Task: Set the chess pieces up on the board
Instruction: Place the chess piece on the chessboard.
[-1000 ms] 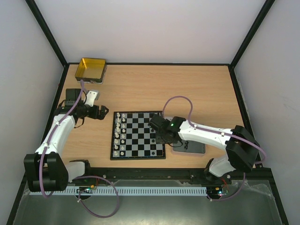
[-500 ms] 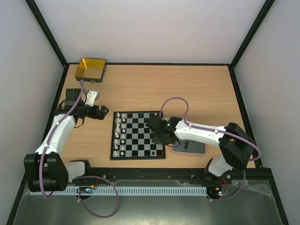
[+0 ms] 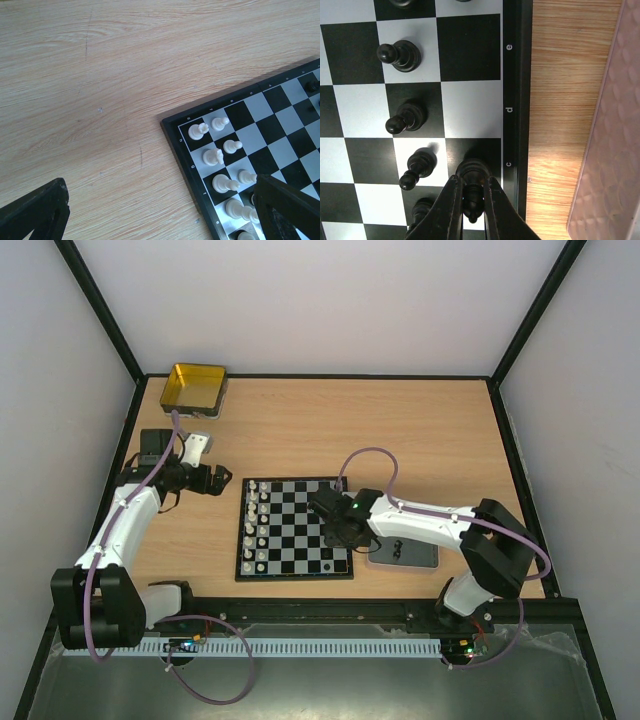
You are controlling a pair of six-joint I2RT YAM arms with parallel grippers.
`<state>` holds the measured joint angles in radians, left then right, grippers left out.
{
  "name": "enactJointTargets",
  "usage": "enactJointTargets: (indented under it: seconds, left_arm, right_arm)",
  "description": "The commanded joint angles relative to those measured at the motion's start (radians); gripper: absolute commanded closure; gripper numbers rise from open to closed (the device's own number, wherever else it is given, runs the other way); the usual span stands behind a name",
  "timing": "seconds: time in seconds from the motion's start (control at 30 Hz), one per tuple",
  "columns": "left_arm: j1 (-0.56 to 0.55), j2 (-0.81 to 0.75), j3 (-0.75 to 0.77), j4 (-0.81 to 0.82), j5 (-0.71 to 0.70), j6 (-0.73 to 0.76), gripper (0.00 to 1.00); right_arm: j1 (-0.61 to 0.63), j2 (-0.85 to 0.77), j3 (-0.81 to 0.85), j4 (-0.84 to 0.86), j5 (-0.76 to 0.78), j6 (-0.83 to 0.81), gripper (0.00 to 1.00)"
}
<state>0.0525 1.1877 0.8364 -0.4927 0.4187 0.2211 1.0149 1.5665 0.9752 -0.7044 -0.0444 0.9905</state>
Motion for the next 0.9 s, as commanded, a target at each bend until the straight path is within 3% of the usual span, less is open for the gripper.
enactJointTargets:
  seconds: [0.0,0.87]
  left_arm:
    - [-0.005,-0.006,0.011,-0.018,0.014,0.010,0.01]
    - [-0.004,-0.004,0.011,-0.018,0.012,0.008,0.00]
  right_arm:
    - [0.008,0.013,0.026,-0.011,0.035,-0.010,0.92]
    - [0.009,0.046,0.057,-0.050,0.057,-0.031,0.90]
